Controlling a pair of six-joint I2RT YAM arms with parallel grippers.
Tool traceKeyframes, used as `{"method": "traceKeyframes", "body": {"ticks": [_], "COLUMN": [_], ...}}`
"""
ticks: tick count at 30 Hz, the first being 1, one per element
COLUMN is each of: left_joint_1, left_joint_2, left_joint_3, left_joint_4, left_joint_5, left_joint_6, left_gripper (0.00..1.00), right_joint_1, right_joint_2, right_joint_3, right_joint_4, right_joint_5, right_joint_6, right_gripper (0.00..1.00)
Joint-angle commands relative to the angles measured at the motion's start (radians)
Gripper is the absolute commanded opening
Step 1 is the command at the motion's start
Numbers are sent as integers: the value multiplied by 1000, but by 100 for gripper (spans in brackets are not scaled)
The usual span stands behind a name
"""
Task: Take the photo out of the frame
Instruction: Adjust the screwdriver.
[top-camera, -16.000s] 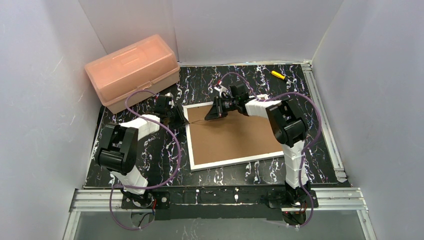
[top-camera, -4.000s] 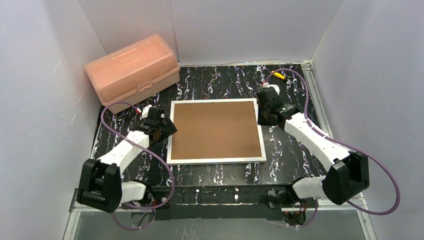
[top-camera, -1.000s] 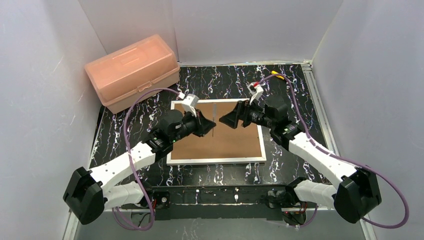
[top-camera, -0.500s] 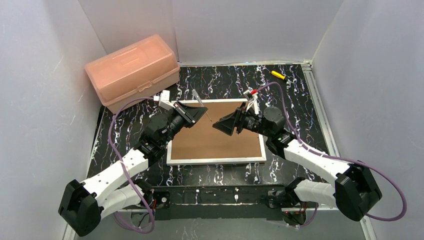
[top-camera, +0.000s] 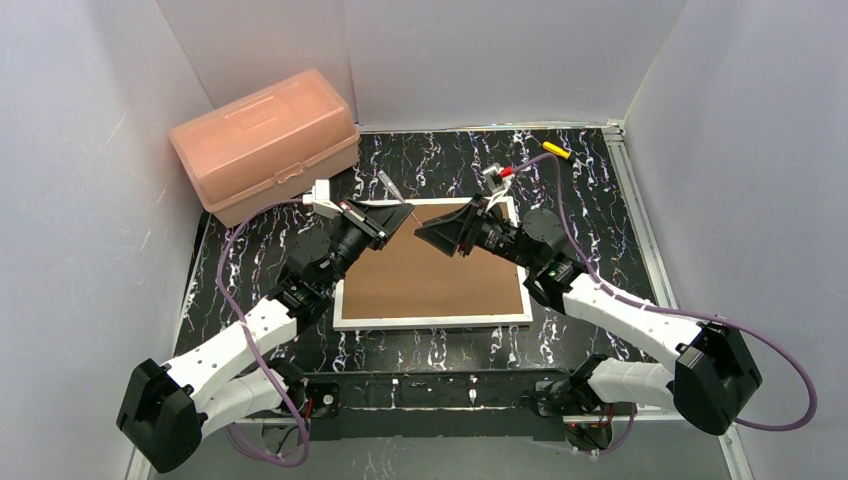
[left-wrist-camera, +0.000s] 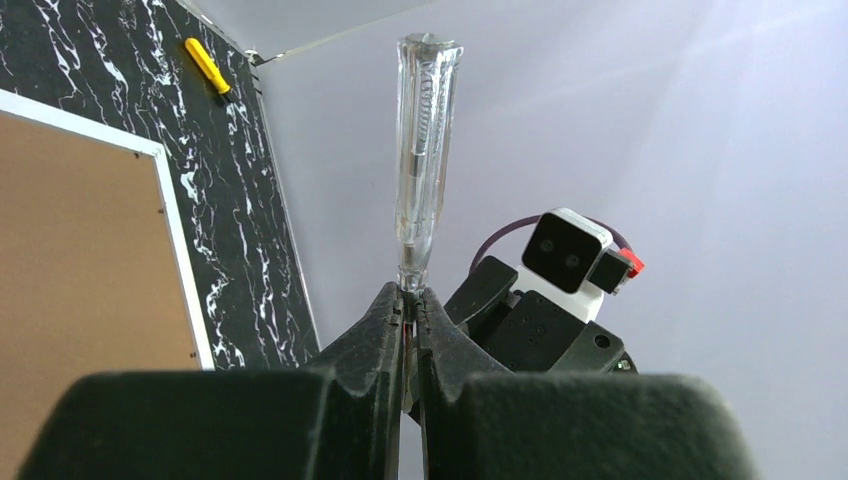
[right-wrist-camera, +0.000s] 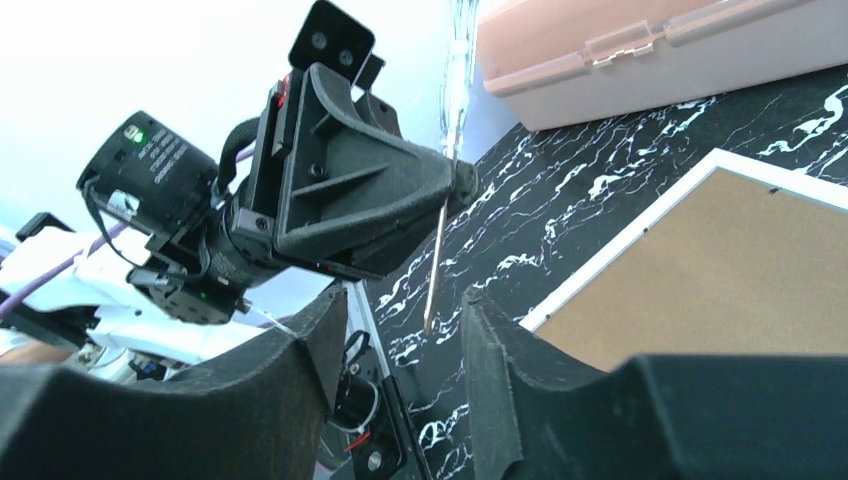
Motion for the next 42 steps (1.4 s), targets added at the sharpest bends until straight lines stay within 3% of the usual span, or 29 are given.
{"method": "traceKeyframes", "body": {"ticks": [1,7,17,19,22,24,31,36,37,40,42], "left_joint_1": [1,-5,-9,-10,-10,-10,-9,-9,-9,-8,24], "left_joint_2": [-11,-6,-18,-20,-25,-25,-30,-42,-49,-72,-65], "left_joint_3": [-2,18,21,16,13,14,9,6,7,15,52], "left_joint_4": [-9,-96,-159,-160,-160,-162,-165,-189,-202,-276,-357], "left_joint_5": [-52,-94,-130,-131,-136,-134,-129,-136,-142,-159,-78], "left_joint_6": [-94,-210,-242,-246,-250,-248,-253,-248,-233,-208,-175], "left_gripper": [0,0,0,0,0,0,0,0,4,28,43], "right_joint_1": [48,141,148,147,148,148,147,148,147,148,148], "right_joint_2": [24,14,42,47,57,63,71,72,68,46,32], "right_joint_3": [84,74,70,77,94,94,90,103,105,104,119], "right_joint_4": [-23,-43,-6,-20,-54,-59,-53,-63,-69,-103,-188], "right_joint_5": [94,328,396,400,388,386,390,388,387,401,437], "right_joint_6": [-77,-210,-228,-232,-248,-249,-242,-242,-242,-243,-244], "right_gripper": [49,45,29,32,50,50,37,1,1,1,1]}}
